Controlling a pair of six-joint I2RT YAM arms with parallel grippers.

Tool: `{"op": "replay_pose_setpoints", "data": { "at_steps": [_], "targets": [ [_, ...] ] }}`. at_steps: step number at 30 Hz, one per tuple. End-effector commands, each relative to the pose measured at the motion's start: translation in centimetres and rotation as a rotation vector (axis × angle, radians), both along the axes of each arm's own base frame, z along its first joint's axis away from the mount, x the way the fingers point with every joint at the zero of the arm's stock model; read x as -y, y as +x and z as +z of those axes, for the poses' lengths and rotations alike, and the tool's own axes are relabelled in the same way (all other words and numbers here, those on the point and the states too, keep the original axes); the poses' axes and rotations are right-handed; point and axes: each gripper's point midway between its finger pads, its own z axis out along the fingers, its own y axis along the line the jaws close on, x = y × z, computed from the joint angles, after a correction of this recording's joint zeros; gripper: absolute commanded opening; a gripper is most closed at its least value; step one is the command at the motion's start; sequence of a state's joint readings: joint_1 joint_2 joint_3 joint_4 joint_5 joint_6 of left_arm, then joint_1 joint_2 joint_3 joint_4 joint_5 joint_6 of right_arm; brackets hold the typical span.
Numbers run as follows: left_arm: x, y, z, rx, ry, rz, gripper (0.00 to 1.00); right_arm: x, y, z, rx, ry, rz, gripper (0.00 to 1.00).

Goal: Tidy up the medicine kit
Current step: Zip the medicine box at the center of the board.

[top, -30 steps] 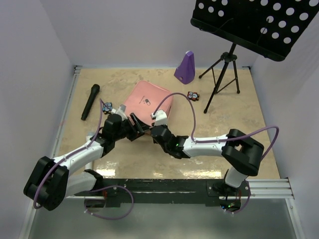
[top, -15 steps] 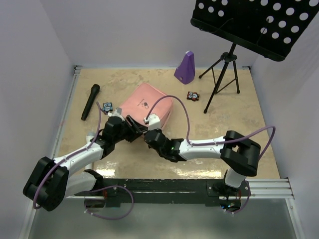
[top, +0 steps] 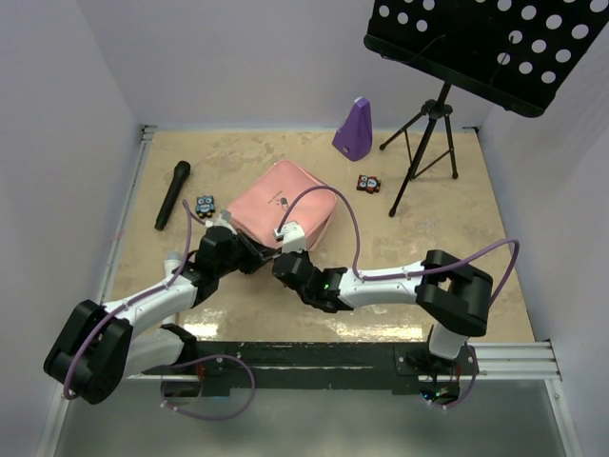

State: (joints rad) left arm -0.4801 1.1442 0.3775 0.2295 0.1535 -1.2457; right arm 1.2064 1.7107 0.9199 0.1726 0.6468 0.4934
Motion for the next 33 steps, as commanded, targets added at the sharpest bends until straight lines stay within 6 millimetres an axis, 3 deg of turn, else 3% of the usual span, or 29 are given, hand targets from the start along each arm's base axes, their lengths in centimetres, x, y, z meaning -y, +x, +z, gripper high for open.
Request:
{"op": "replay_pose_setpoints", "data": {
  "at_steps": [1, 7, 15, 33],
  "targets": [
    [-0.8, 1.1, 0.9, 0.096, 0.067, 0.01, 0.0, -0.1, 0.4, 2.1, 0.039, 0.017, -0.071, 0.0],
    [-2.7, 1.2, 0.4, 0.087, 0.132, 0.039, 0.0, 2.6, 0.8, 2.0, 0.07, -0.047, -0.145, 0.0],
    [-5.0, 1.9, 0.1, 0.081, 0.167, 0.073, 0.0, 4.6, 1.0, 2.3, 0.075, -0.065, -0.182, 0.0],
    [-6.0, 1.3, -0.6, 0.085, 0.211, 0.032, 0.0, 9.7, 3.7, 2.4, 0.079, -0.07, -0.315, 0.0]
  ]
}}
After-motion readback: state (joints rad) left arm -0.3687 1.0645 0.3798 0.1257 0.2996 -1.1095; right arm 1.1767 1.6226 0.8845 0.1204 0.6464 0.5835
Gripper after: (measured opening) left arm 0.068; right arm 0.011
